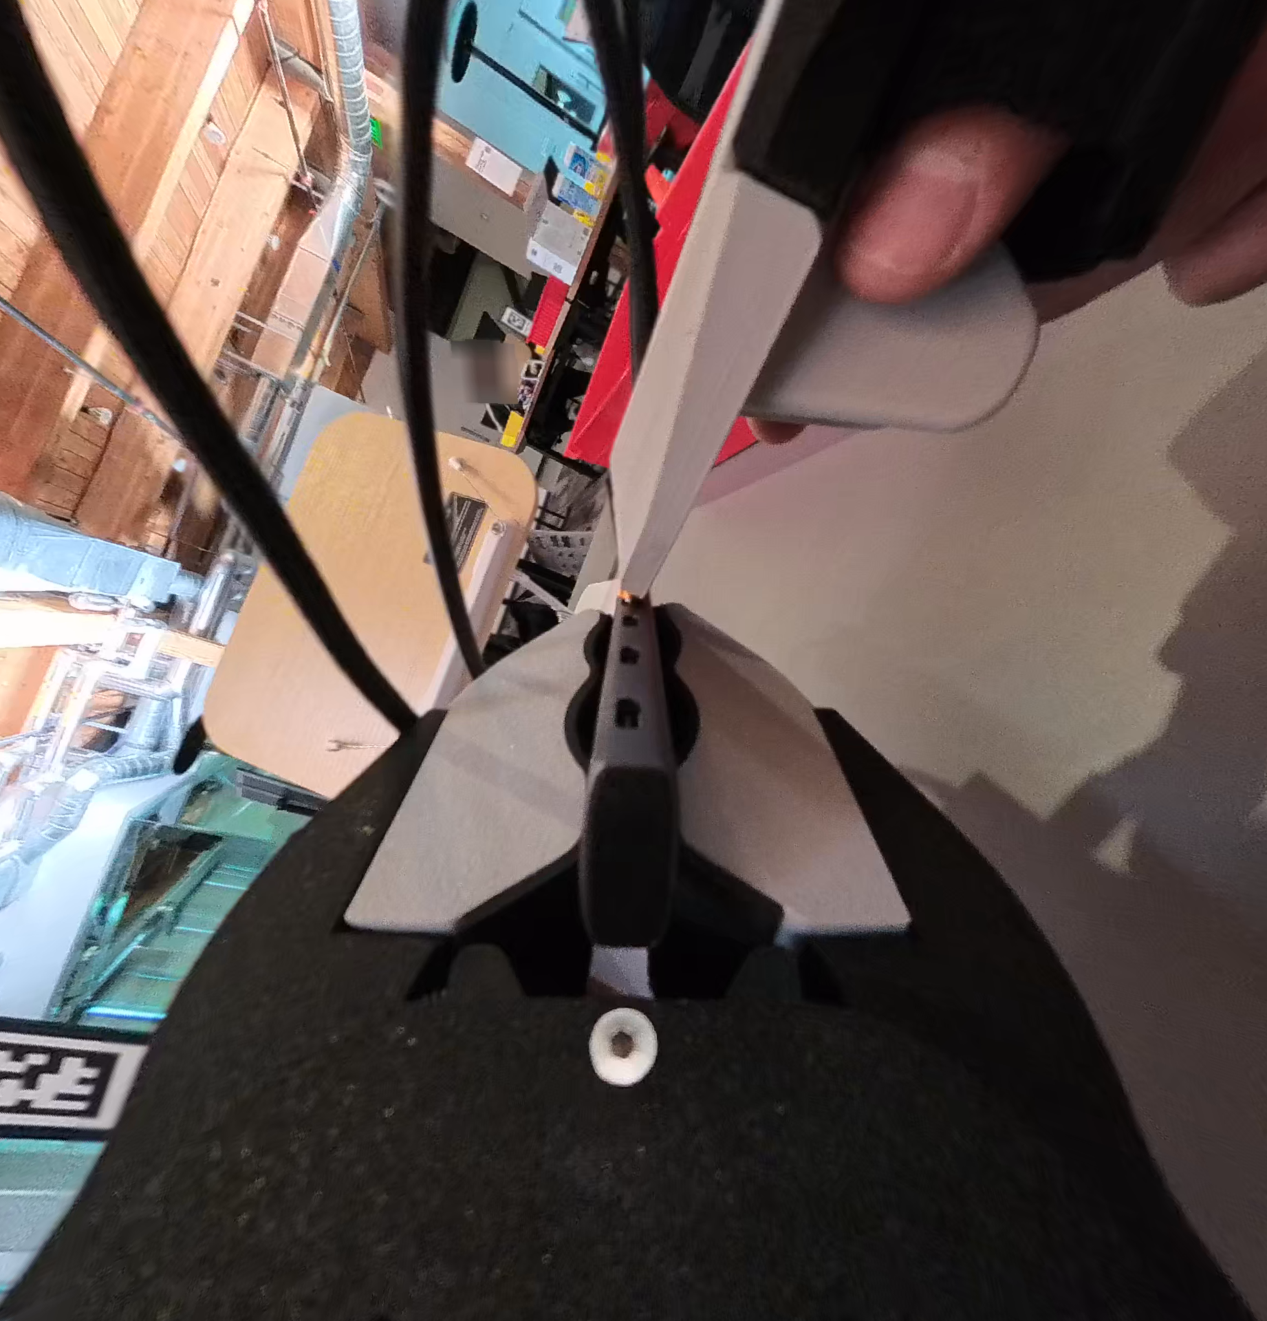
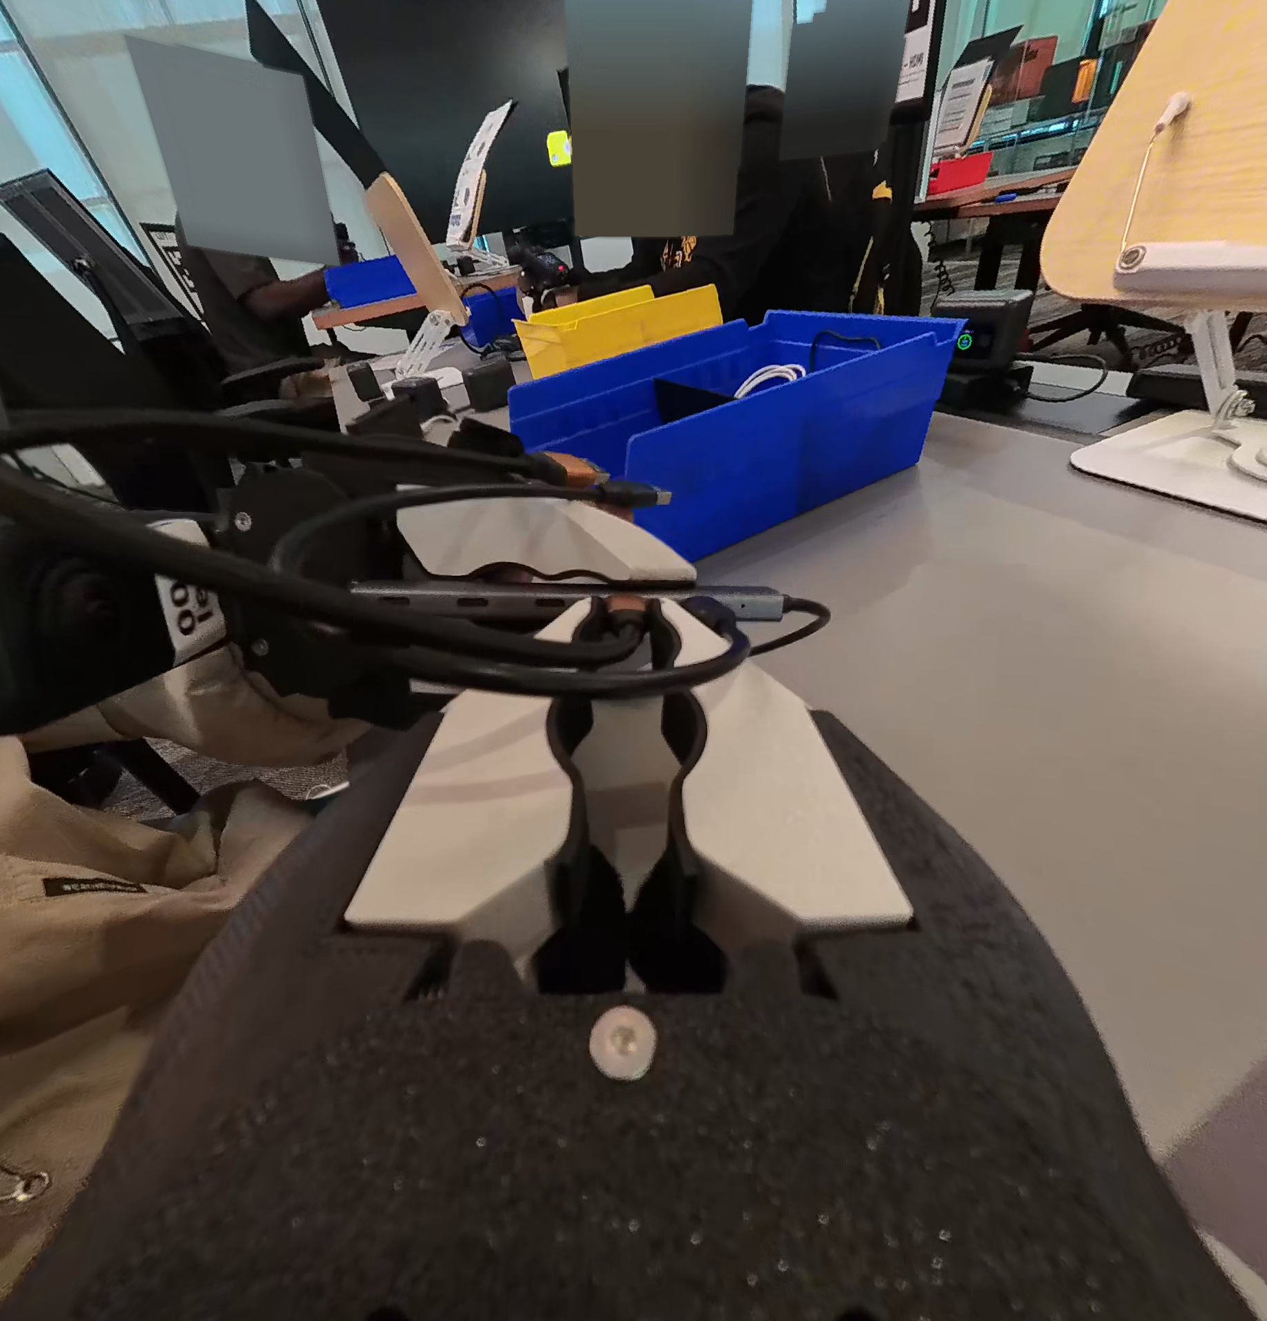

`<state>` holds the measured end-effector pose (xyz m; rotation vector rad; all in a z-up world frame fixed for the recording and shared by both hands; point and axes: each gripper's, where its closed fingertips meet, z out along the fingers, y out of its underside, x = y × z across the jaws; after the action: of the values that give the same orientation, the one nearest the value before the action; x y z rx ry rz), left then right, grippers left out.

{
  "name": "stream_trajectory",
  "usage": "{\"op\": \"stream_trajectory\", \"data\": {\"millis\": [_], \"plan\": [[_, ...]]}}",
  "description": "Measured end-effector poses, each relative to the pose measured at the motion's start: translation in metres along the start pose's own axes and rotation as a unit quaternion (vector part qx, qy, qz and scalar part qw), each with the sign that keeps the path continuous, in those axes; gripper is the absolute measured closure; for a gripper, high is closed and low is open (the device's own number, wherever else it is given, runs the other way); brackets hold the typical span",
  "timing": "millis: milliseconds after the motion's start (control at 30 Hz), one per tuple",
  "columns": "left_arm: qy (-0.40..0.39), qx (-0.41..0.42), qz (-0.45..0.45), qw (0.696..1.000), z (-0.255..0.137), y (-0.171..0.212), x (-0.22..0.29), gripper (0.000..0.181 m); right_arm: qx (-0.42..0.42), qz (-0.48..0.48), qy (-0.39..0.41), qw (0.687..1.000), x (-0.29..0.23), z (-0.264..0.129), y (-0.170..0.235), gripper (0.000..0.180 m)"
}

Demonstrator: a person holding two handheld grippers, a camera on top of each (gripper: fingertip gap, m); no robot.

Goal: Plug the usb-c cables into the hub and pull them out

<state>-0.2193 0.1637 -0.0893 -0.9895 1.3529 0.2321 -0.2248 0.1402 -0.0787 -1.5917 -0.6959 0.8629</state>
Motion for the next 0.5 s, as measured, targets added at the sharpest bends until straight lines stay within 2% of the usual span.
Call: {"op": "stream_trajectory", "data": {"millis": [33, 300, 333, 367, 400, 500], "plan": [[0.002, 0.003, -0.009, 1.0, -0.001, 0.0, -0.002, 0.169, 0.003, -0.001, 0.0, 1.0, -0.001, 0.0, -0.002, 0.168], [-0.008, 0.016, -0.023, 1.0, -0.008, 0.0, -0.01, 0.171, 0.016, 0.007, -0.005, 1.0, -0.009, 0.001, -0.009, 0.169], [-0.026, -0.022, -0.024, 0.999, -0.007, 0.017, -0.018, 0.17, 0.024, 0.011, -0.002, 1.0, -0.008, -0.001, -0.012, 0.168], [-0.038, -0.057, -0.052, 0.996, -0.008, 0.043, -0.03, 0.169, 0.071, 0.025, 0.013, 0.997, 0.002, -0.014, -0.028, 0.169], [-0.04, -0.056, -0.095, 0.993, -0.012, 0.059, -0.043, 0.169, 0.072, 0.047, 0.02, 0.996, 0.014, -0.028, -0.033, 0.168], [-0.057, -0.051, -0.079, 0.994, -0.013, 0.055, -0.054, 0.17, 0.05, 0.043, 0.019, 0.998, 0.029, -0.041, -0.024, 0.168]]}}
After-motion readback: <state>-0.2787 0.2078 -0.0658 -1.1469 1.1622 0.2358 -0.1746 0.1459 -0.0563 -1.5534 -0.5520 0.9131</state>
